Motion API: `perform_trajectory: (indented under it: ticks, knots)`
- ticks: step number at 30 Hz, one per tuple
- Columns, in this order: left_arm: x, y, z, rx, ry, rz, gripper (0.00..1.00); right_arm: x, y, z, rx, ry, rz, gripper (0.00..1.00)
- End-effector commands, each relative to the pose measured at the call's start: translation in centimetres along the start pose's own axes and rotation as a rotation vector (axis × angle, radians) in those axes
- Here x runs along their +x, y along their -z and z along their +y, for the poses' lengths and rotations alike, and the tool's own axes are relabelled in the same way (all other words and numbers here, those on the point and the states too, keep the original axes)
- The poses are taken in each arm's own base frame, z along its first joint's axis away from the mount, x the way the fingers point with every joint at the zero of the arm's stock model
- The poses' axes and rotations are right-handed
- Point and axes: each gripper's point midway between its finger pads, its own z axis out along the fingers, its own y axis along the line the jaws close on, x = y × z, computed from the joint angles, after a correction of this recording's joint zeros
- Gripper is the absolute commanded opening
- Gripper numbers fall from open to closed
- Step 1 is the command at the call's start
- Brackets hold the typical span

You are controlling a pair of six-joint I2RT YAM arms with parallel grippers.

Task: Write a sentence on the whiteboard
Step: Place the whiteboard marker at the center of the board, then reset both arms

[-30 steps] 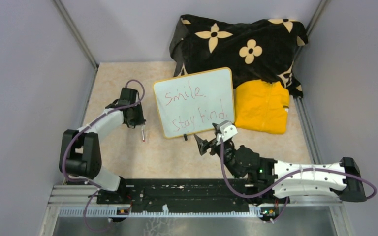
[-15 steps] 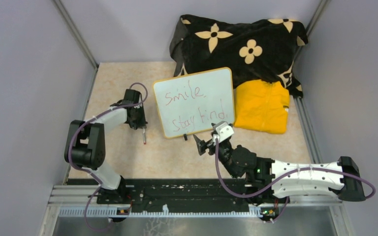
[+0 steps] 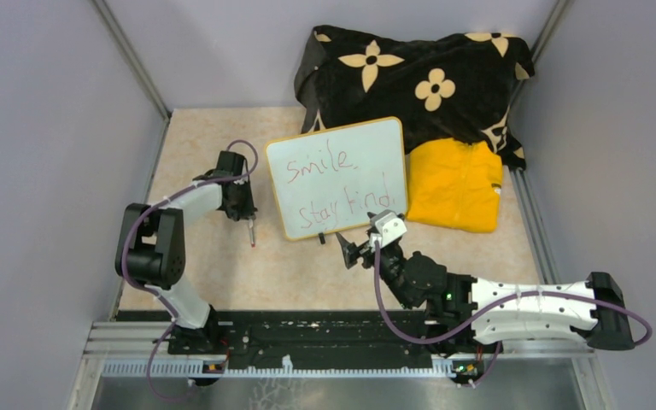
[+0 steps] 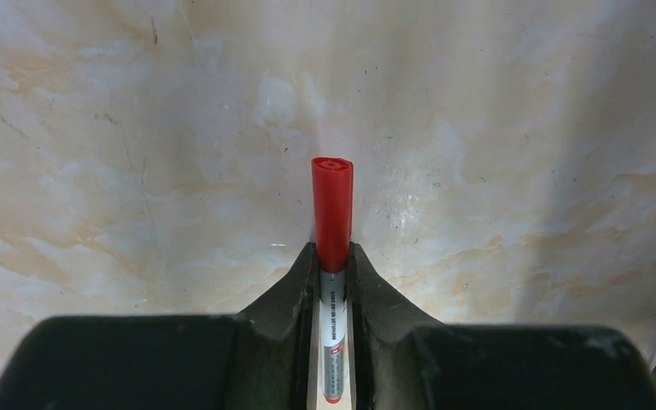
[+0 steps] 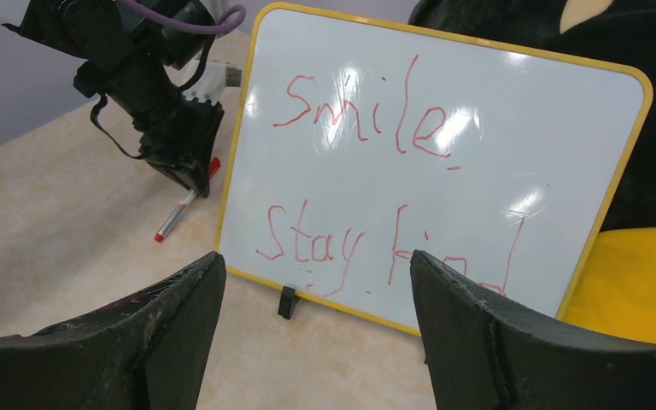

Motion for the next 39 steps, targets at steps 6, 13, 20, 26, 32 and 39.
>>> perform_trajectory:
  ticks: [6, 13, 20, 26, 32, 39]
  knots:
    - [1.6, -1.3, 0.9, -0.031, -0.012, 0.068, 0.22, -3.1, 0.1, -1.0, 0.025, -0.09, -0.067, 0.78]
    - [1.8, -1.4, 0.8, -0.023, -0.015, 0.079, 0.28, -2.9, 0.2, -1.1, 0.028, -0.098, -0.061, 0.77]
    - [1.8, -1.4, 0.7, -0.02, -0.015, 0.082, 0.32, -3.0, 0.3, -1.2, 0.03, -0.11, -0.06, 0.77]
    - [1.5, -1.1, 0.5, -0.008, -0.009, 0.067, 0.39, -3.0, 0.4, -1.3, 0.032, -0.112, -0.059, 0.77]
    - [0.3, 0.6, 1.0, -0.043, 0.029, -0.016, 0.54, -3.5, 0.4, -1.3, 0.027, -0.113, -0.058, 0.78]
    - [-2.8, 5.3, 1.7, -0.069, 0.103, -0.227, 0.84, -4.3, 0.2, -0.8, 0.008, -0.11, -0.061, 0.79]
